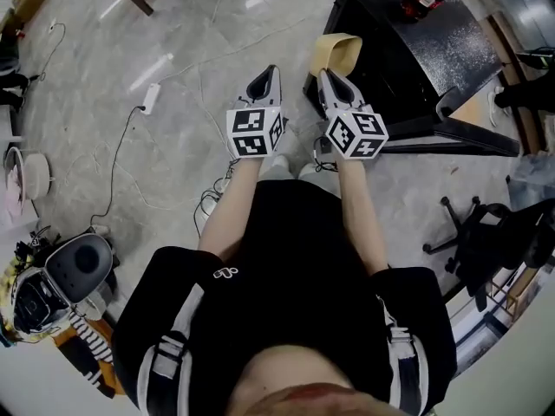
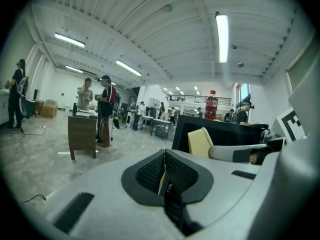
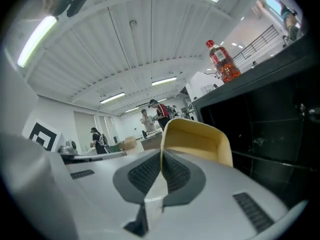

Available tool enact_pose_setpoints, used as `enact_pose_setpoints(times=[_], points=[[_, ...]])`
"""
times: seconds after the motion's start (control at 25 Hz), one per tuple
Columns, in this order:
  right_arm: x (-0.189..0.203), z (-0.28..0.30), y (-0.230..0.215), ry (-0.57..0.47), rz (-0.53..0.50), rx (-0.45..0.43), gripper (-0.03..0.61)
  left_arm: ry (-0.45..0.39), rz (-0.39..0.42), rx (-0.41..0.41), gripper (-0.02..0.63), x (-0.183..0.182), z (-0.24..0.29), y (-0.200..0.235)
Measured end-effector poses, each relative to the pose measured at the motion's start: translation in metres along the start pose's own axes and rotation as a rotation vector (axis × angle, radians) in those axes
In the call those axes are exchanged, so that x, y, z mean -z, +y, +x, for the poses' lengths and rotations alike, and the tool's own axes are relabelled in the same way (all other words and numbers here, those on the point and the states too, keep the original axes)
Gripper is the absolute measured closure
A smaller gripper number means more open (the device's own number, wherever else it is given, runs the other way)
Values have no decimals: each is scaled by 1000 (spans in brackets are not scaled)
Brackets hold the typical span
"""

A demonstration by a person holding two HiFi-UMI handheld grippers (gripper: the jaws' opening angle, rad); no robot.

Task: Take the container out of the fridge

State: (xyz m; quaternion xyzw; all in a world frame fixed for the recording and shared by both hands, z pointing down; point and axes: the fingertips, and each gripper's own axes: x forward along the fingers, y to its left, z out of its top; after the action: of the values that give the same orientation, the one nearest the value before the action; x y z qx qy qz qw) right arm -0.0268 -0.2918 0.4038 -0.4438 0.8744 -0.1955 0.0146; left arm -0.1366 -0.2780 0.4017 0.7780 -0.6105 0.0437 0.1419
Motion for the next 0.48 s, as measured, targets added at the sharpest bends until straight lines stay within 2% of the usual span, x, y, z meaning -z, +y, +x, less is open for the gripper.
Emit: enact_pose_setpoints(times=[0.48], points=[[-5,-5,4,-16,-33,-6,563,-21,-10,-21,604,-2,-12,0]])
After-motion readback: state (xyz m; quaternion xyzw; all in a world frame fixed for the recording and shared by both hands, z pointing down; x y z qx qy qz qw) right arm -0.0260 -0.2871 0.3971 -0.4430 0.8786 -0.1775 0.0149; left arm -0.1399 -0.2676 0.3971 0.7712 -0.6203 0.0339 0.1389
